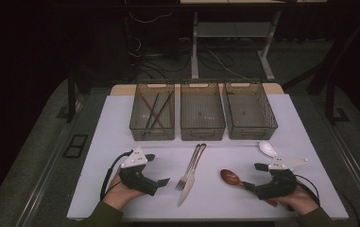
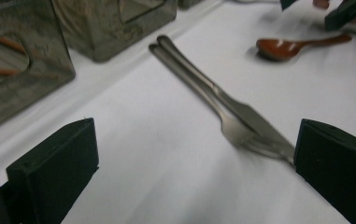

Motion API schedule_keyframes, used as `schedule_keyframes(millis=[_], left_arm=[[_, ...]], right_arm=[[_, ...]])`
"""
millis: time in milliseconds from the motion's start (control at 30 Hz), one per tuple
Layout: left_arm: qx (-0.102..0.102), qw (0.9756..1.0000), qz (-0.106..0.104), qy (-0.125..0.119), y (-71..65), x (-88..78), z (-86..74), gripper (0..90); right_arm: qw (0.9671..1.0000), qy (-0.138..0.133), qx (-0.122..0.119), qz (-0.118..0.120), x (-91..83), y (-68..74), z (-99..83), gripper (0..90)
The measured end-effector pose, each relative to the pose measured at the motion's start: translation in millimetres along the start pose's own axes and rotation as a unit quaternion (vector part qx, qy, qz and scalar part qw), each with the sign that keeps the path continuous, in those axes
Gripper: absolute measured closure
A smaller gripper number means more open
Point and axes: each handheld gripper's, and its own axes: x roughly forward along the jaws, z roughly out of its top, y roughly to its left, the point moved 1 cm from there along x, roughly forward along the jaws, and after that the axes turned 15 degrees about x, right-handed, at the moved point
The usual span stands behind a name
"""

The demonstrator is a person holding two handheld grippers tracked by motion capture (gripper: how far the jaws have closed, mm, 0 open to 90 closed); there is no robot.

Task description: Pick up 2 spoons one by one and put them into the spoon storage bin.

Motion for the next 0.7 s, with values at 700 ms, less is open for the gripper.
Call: schedule_keyframes(millis=[700], left_arm=[[-0.014, 0.9998, -0.01, 0.014, -3.2, -1.5, -13.0, 0.0]], right_arm=[[0.9996, 0.009, 0.003, -0.028, -8.6, -8.5, 20.5, 14.0]])
